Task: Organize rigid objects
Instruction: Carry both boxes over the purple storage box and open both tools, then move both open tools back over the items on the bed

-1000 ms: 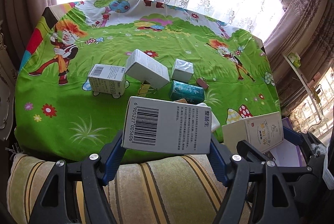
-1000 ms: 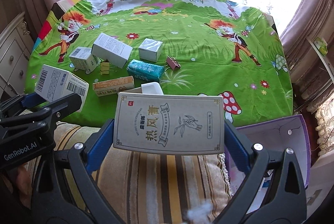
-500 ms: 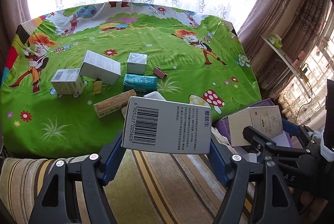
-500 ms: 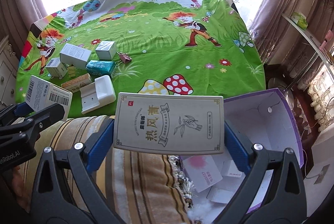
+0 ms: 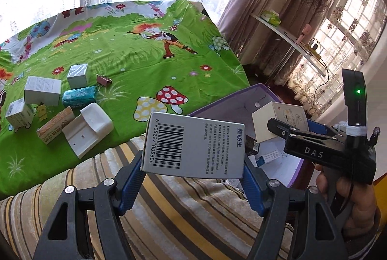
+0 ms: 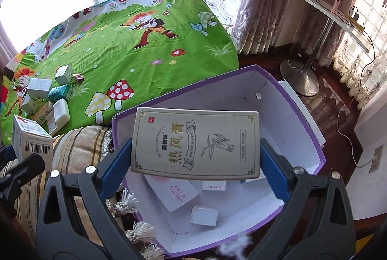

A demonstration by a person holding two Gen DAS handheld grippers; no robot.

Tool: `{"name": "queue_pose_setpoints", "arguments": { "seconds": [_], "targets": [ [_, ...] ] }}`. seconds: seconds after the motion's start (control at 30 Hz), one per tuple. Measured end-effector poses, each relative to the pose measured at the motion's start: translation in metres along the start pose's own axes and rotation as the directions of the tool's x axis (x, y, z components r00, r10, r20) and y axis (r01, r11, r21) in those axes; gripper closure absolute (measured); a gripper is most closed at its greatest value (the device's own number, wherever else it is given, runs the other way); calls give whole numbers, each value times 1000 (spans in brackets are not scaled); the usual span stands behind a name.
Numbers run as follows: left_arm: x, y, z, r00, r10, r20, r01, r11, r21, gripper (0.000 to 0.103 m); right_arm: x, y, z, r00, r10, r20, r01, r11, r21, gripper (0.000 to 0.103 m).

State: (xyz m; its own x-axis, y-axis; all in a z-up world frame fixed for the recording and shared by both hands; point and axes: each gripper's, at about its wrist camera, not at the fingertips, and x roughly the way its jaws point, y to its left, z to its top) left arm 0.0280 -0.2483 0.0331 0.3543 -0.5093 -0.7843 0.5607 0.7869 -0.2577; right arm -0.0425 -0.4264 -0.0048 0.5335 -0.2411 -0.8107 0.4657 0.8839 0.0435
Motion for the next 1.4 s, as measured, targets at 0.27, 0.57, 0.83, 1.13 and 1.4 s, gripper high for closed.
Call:
{"name": "queue_pose_setpoints", "arguments": {
  "seconds": [0.27, 0.57, 0.83, 1.13, 1.4],
  "targets": [
    [7, -46, -3, 993, -113, -29, 115, 986, 117, 15, -2, -30, 1, 1000, -4, 16, 3, 996, 87, 3],
    [-3, -46, -4, 994, -101, 33, 95, 985, 144, 15, -8, -18, 2, 997, 9, 74, -10, 1000, 11, 2],
    [-21, -7, 1, 996, -34, 87, 27, 996, 88, 15, -15, 0, 5, 993, 92, 72, -93, 996, 0, 2],
    [-46, 70, -3, 989, 50, 137, -40, 996, -75, 15, -19, 43, 7, 986, 155, 63, -147, 983, -112, 2],
    [-64, 137, -11, 979, 139, 149, -109, 974, -196, 15, -17, 82, 10, 977, 209, 33, -200, 962, -187, 2]
  ]
}}
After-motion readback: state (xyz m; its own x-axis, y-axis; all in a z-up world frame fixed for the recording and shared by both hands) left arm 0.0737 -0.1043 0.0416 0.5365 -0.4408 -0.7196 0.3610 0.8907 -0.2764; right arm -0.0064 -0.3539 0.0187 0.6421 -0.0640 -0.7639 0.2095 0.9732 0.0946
